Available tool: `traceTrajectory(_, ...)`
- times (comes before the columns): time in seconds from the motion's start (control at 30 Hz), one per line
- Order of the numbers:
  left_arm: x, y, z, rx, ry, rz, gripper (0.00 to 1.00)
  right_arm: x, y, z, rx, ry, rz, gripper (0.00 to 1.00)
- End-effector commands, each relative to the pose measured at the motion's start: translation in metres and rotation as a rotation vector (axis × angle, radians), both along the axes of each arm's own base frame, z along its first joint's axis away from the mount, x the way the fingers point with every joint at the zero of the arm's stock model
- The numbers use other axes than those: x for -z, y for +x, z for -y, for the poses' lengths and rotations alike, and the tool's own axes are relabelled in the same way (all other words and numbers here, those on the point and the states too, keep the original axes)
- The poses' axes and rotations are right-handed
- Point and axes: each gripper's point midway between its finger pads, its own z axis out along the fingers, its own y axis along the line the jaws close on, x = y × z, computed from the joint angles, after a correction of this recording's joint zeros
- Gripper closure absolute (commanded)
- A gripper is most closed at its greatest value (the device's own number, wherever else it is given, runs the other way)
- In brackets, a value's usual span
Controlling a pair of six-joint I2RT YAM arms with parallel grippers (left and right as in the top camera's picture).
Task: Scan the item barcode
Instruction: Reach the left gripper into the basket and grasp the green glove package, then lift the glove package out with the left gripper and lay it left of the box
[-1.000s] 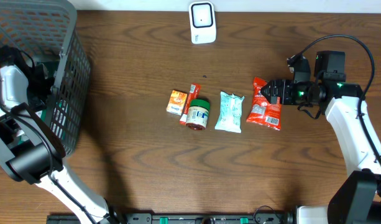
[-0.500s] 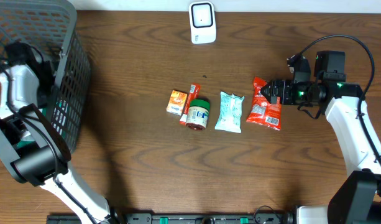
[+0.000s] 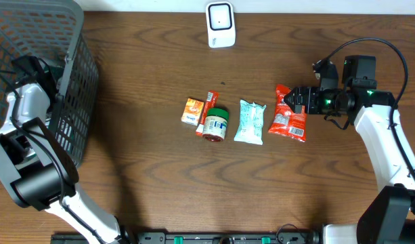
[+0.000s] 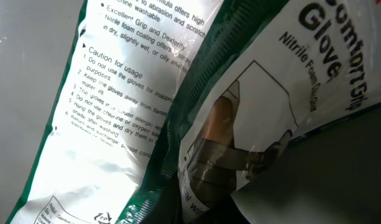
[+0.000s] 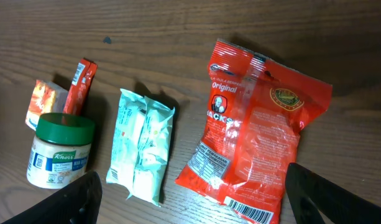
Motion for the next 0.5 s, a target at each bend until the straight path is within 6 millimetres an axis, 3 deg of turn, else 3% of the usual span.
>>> traceTrajectory(0.0,-0.002,-0.007,0.003,-0.032,-0.025,-0.02,0.92,0.006,-0.002,-0.002,-0.009,-0.002,-0.015,0.1)
traceTrajectory(0.07,-0.061,0.011,-0.008,-0.034,0.05,0.114,0.93,0.006,-0.002,-0.002,-0.01,-0.002,-0.015,0.11)
traceTrajectory(0.17,-0.139,0.019,-0.022,-0.057,0.186,0.279,0.93,0.006,-0.003,-0.003,-0.01,-0.002,-0.016,0.11)
traceTrajectory(0.2,-0.189,0.018,-0.028,-0.077,0.268,0.381,0.93,0.006,-0.003,-0.002,-0.009,-0.002,-0.016,0.11)
traceTrajectory(0.23,-0.22,0.015,-0.03,-0.087,0.314,0.446,0.93,0.006,-0.003,-0.002,-0.009,-0.002,-0.016,0.11)
traceTrajectory(0.3,-0.276,0.007,-0.027,-0.099,0.385,0.574,0.93,0.006,-0.002,-0.002,-0.009,-0.002,-0.015,0.11)
traceTrajectory(0.37,-0.344,-0.015,-0.017,-0.111,0.465,0.737,0.93,0.006,-0.002,-0.002,-0.009,-0.002,-0.014,0.12)
traceTrajectory(0.47,-0.403,-0.048,0.009,-0.104,0.517,0.881,0.93,0.006,-0.002,-0.002,-0.009,-0.002,-0.014,0.12)
